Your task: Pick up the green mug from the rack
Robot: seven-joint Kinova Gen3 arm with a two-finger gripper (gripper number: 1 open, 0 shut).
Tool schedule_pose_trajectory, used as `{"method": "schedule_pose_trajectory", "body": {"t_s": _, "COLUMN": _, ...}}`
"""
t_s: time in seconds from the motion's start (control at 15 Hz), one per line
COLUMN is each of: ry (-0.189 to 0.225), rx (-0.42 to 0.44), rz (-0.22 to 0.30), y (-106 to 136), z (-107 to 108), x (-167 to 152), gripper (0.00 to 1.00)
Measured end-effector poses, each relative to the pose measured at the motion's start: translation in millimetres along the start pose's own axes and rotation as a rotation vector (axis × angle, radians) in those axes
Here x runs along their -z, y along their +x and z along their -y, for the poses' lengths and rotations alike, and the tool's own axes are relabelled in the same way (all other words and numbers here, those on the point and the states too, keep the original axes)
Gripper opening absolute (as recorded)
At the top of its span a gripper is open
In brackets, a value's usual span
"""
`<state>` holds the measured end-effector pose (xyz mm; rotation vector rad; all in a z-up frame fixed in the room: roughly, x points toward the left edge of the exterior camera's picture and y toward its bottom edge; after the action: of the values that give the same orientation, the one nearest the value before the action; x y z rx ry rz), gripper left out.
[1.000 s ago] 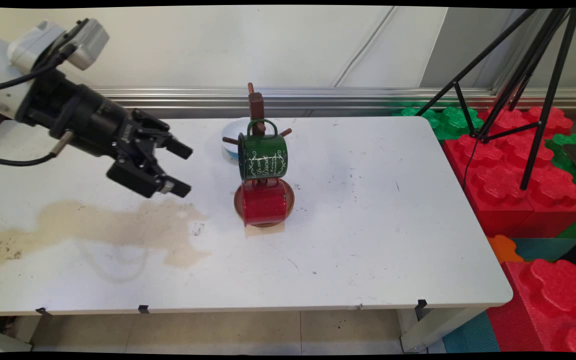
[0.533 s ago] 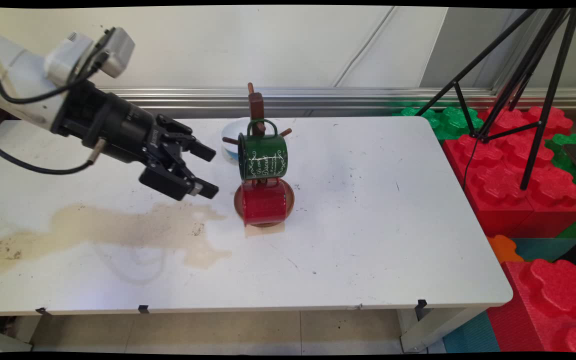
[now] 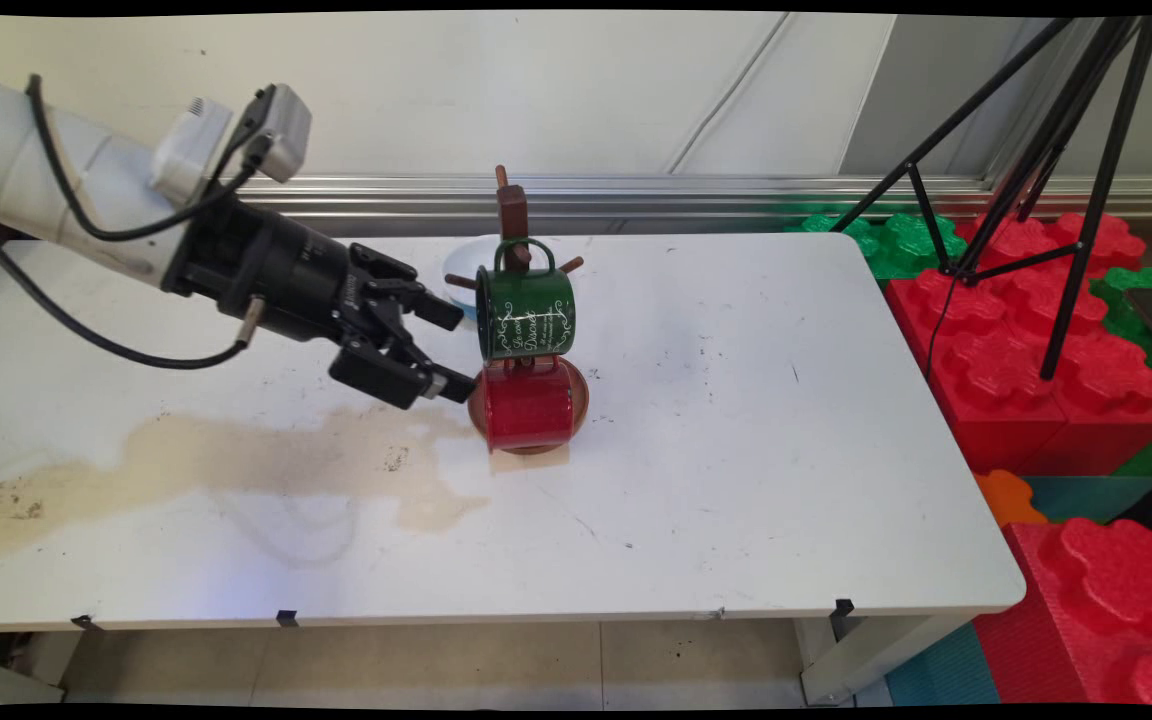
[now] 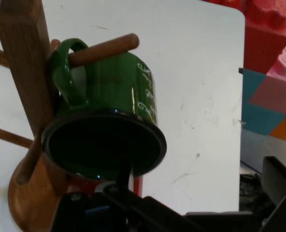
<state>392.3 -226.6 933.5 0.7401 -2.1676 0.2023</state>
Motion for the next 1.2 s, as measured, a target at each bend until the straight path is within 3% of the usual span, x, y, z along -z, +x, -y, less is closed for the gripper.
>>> {"method": "schedule_pose_trajectory", "body": {"t_s": 1.2, "ry": 0.042, "rx": 0.026, "rz": -0.095, "y": -9, "z": -1, "x": -37, "gripper": 1.00}}
